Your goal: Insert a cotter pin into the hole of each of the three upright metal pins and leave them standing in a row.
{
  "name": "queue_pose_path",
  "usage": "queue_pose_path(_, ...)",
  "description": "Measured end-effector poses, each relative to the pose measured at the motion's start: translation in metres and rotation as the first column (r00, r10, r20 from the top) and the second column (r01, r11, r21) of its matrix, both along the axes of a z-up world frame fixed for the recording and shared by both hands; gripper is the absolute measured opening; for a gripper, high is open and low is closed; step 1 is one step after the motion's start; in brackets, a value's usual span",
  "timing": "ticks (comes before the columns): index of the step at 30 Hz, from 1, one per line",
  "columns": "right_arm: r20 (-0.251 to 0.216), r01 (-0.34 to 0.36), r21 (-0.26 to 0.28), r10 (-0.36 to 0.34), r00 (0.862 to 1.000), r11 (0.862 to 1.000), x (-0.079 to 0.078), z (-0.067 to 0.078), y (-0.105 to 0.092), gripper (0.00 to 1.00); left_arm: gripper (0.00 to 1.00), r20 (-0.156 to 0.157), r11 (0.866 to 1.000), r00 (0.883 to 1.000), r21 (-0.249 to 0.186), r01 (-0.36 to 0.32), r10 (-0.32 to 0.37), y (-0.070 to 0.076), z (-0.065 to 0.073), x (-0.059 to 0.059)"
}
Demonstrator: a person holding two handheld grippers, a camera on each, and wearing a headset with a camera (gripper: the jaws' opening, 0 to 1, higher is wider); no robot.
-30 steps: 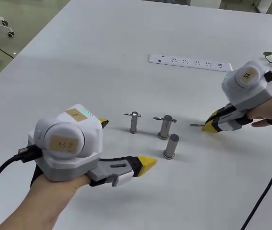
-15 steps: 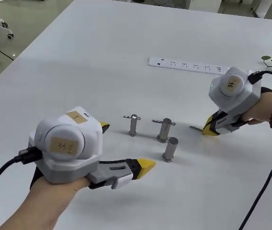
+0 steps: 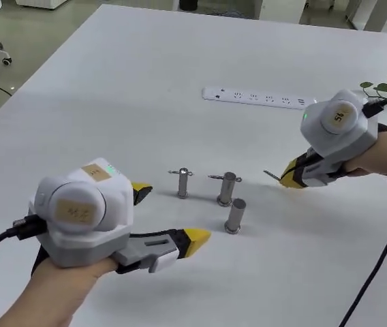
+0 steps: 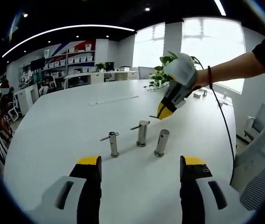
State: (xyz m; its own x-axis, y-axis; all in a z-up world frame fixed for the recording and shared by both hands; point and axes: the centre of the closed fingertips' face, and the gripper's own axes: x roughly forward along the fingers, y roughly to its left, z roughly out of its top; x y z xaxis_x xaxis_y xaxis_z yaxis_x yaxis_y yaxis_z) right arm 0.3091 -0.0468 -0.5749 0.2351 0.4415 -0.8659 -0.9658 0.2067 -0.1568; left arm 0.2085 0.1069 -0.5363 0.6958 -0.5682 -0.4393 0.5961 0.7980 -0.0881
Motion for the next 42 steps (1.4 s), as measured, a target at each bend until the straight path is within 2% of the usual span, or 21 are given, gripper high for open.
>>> queue_pose_path(4,0.018,-0.039,0.044,0.038,0.999,0.998,-0.012,0.015,0.012,0.00,0.62,-0.001,1.000,1.000,-0.016,0.014,-0.014,-0.004,0.004,0.000)
queue_pose_path(9,0.034,-0.095,0.072,0.093,0.995,0.993,-0.028,0.028,0.026,0.00,0.52,0.001,0.999,0.999,-0.027,0.046,-0.046,-0.010,0.009,-0.001)
queue_pose_path(14,0.050,-0.155,0.107,0.150,0.987,0.982,-0.044,0.042,0.043,0.00,0.47,0.005,0.997,0.998,-0.044,0.069,-0.069,-0.017,0.017,0.000)
queue_pose_path(18,0.060,-0.199,0.134,0.192,0.980,0.971,-0.058,0.049,0.056,0.00,0.40,-0.005,0.994,0.996,-0.062,0.085,-0.085,-0.021,0.019,0.000)
queue_pose_path(21,0.067,-0.228,0.147,0.220,0.973,0.963,-0.067,0.053,0.064,0.00,0.37,-0.018,0.993,0.996,-0.077,0.089,-0.091,-0.022,0.021,0.001)
queue_pose_path(23,0.069,-0.244,0.156,0.236,0.969,0.957,-0.073,0.055,0.070,0.00,0.34,-0.033,0.992,0.995,-0.096,0.086,-0.090,-0.022,0.023,0.001)
queue_pose_path(27,0.079,-0.282,0.158,0.273,0.959,0.946,-0.084,0.056,0.079,0.00,0.29,-0.042,0.988,0.995,-0.133,0.080,-0.086,-0.023,0.028,0.002)
queue_pose_path(28,0.082,-0.300,0.162,0.290,0.954,0.940,-0.089,0.057,0.083,0.00,0.28,-0.049,0.986,0.995,-0.149,0.077,-0.086,-0.024,0.030,0.001)
queue_pose_path(34,0.091,-0.361,0.154,0.351,0.932,0.920,-0.099,0.058,0.095,0.00,0.20,-0.081,0.978,0.992,-0.194,0.079,-0.096,-0.029,0.033,-0.002)
queue_pose_path(37,0.098,-0.385,0.148,0.374,0.922,0.911,-0.104,0.059,0.099,0.00,0.18,-0.087,0.977,0.991,-0.197,0.080,-0.099,-0.030,0.033,-0.003)
queue_pose_path(42,0.104,-0.416,0.145,0.404,0.909,0.898,-0.109,0.061,0.106,0.00,0.14,-0.114,0.971,0.988,-0.223,0.081,-0.108,-0.032,0.034,-0.006)
